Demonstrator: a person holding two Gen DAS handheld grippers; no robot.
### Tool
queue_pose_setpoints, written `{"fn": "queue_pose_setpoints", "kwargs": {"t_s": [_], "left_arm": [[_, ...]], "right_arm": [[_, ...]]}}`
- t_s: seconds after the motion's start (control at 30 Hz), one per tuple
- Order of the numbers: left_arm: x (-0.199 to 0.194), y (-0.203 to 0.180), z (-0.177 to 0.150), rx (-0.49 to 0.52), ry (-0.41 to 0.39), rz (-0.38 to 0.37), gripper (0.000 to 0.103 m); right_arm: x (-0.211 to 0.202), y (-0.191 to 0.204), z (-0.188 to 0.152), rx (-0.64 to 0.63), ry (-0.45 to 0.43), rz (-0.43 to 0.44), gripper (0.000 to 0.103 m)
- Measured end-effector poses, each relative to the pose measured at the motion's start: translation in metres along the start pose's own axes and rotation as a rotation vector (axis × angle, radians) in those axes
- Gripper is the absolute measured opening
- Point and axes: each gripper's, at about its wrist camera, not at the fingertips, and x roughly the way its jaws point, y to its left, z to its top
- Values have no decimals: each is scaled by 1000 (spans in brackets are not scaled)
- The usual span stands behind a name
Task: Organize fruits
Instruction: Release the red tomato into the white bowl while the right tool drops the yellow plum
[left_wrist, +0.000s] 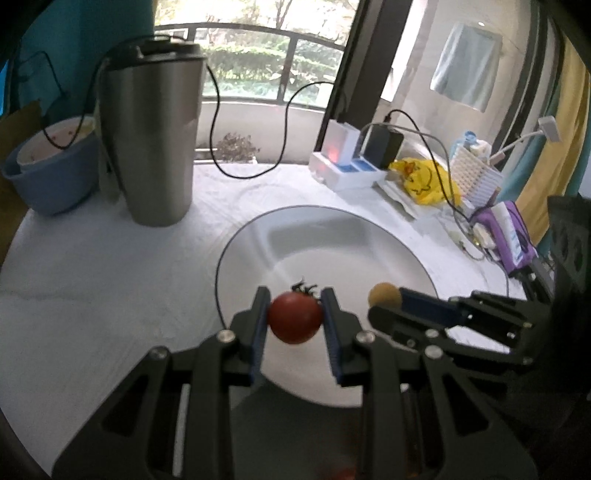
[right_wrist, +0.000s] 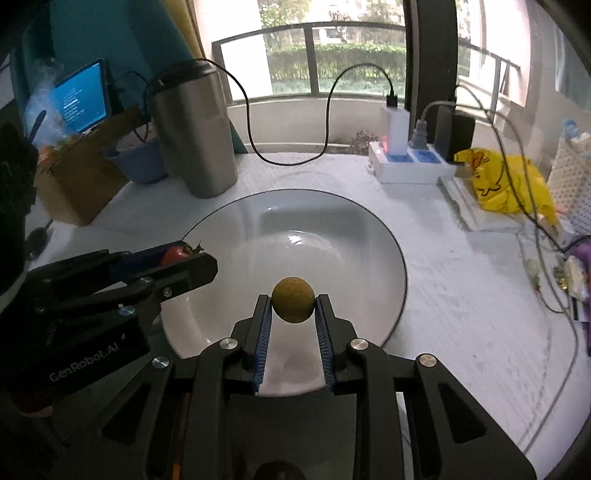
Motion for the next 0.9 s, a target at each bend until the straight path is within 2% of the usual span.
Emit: {"fn": "queue_pose_setpoints", "kwargs": {"t_s": [0.2, 0.27, 0.37, 0.4, 0.47, 0.9], "left_arm": [[11, 6, 8, -43, 21, -8, 30], [13, 8, 9, -52, 22, 3, 30], [10, 11, 8, -66, 20, 1, 39], [8, 12, 7, -72, 19, 3, 43], [3, 12, 7, -80, 9, 2, 45], [-45, -1, -8, -47, -49, 15, 46]], "right_arm": [[7, -1, 7, 15, -5, -6, 26], [6, -2, 8, 17, -9, -12, 33], [2, -3, 8, 25, -18, -27, 42], [-1, -4, 8, 26, -24, -30, 43], [-7, -4, 8, 29, -38, -36, 45], [-51, 1, -6, 26, -91, -67, 46]]}}
